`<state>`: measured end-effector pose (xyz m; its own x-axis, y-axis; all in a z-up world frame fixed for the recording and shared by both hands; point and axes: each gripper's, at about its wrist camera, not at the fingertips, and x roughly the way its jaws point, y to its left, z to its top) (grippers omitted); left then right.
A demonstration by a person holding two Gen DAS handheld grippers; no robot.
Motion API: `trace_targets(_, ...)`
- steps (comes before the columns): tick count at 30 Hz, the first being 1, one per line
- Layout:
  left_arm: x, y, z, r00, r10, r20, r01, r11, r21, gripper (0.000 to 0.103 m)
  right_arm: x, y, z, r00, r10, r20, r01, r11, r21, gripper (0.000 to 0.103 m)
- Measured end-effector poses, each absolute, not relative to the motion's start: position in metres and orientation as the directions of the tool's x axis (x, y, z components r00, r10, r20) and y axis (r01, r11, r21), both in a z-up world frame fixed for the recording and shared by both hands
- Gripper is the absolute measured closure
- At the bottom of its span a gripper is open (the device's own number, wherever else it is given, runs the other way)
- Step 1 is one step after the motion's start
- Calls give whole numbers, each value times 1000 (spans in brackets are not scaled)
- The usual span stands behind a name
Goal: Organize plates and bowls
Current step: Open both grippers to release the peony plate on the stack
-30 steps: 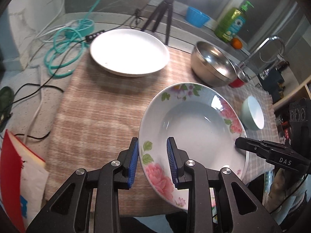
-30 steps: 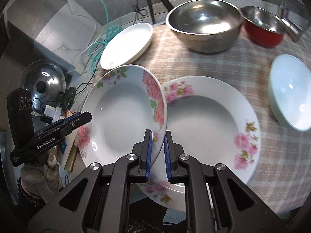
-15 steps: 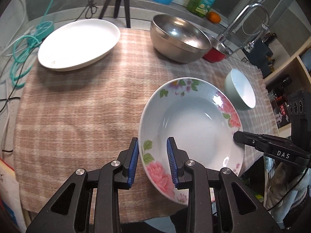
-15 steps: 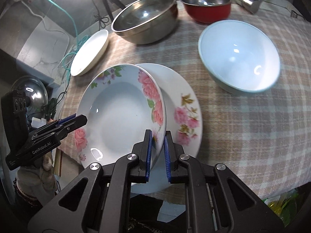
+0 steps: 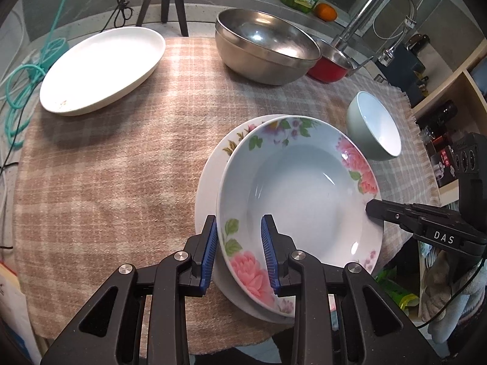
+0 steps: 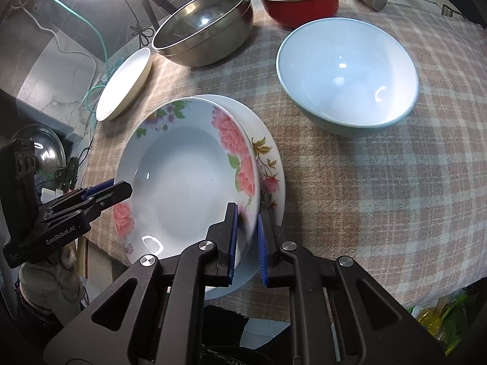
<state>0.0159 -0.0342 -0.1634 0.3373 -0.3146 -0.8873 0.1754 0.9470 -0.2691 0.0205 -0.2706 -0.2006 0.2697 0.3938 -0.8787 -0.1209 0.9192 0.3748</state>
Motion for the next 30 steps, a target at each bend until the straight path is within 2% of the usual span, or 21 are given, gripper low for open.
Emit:
trace_targets(19, 19, -37, -161, 361, -286, -888, 185, 955, -232, 76, 19, -252, -195, 290, 288, -913, -203, 951, 235, 81)
trace_targets(22, 19, -38, -161, 361, -290, -886, 189, 953, -235, 76, 18, -250, -192, 308, 275, -911, -216, 952, 215, 66)
trace_targets(24, 19, -38, -160, 362, -292, -886, 188, 953, -237, 76, 17, -250, -188, 329, 261, -907, -218, 956, 197, 47)
trace_targets(27, 19, -36, -159, 368, -289, -884, 185, 954, -235, 75, 16, -248, -179, 362, 245, -899, -226, 959, 171, 39)
trace_targets(29, 20, -33, -157, 371, -289, -883, 178, 955, -238, 70, 17, -247, -174, 375, 244, -895, -227, 960, 167, 33)
trace_targets(30, 20, -31, -155, 375, -291, -880, 176, 955, -241, 59, 17, -247, -172, 385, 241, -891, -226, 961, 162, 27)
